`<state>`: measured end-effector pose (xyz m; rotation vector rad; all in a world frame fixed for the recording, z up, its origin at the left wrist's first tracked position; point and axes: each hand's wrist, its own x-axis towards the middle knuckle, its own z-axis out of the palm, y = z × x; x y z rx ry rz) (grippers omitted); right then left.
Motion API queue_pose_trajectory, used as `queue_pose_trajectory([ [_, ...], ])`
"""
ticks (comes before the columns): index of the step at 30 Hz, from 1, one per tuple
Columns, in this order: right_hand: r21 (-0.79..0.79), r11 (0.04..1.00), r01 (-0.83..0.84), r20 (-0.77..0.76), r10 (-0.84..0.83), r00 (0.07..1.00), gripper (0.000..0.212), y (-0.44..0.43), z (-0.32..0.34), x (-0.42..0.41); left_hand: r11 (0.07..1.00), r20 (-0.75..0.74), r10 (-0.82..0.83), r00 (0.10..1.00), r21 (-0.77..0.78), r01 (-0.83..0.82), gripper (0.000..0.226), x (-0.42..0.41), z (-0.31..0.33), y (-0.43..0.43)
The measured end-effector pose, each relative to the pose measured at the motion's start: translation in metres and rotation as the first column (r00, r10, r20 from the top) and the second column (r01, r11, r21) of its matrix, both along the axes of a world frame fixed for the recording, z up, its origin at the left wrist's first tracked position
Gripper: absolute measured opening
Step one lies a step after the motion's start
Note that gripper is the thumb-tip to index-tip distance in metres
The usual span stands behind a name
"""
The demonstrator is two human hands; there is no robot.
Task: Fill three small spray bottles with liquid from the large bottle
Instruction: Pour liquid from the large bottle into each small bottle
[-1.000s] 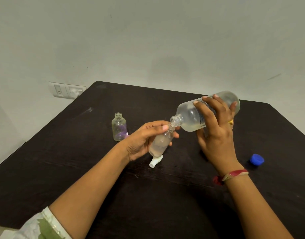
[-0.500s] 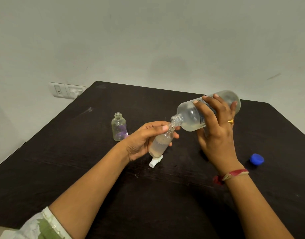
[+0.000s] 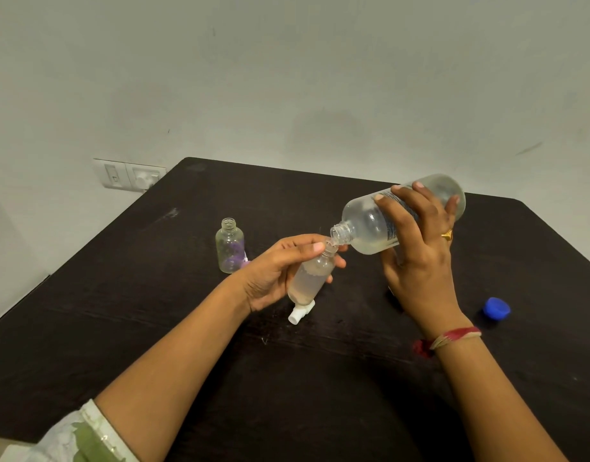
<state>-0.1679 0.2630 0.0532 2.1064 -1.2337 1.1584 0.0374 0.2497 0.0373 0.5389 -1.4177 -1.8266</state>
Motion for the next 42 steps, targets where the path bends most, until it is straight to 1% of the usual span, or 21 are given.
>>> queue_pose_trajectory([
  [17, 0.043, 0.999, 0.009, 0.011, -0.009, 1.0, 0.081, 0.0011, 0.0005, 0.0005, 1.0, -0.01, 0.003, 1.0, 0.01, -0.003, 0.05, 0.0, -0.0003, 0.0007],
  [31, 0.006, 1.0, -0.006, -0.005, 0.006, 1.0, 0.079, -0.0014, -0.0009, -0.0009, 1.0, -0.008, -0.005, 1.0, 0.013, 0.006, 0.048, -0.0005, -0.002, 0.0002],
  [37, 0.006, 1.0, -0.017, 0.014, 0.017, 1.0, 0.079, -0.0029, -0.0027, -0.0014, 1.0, -0.011, 0.002, 1.0, 0.017, -0.001, 0.049, 0.0002, -0.0028, -0.0011],
  [42, -0.046, 0.997, 0.057, 0.048, -0.055, 0.997, 0.072, -0.0003, -0.0062, 0.0011, 0.999, -0.058, 0.013, 0.998, 0.039, -0.011, 0.051, 0.0018, -0.0037, -0.003],
])
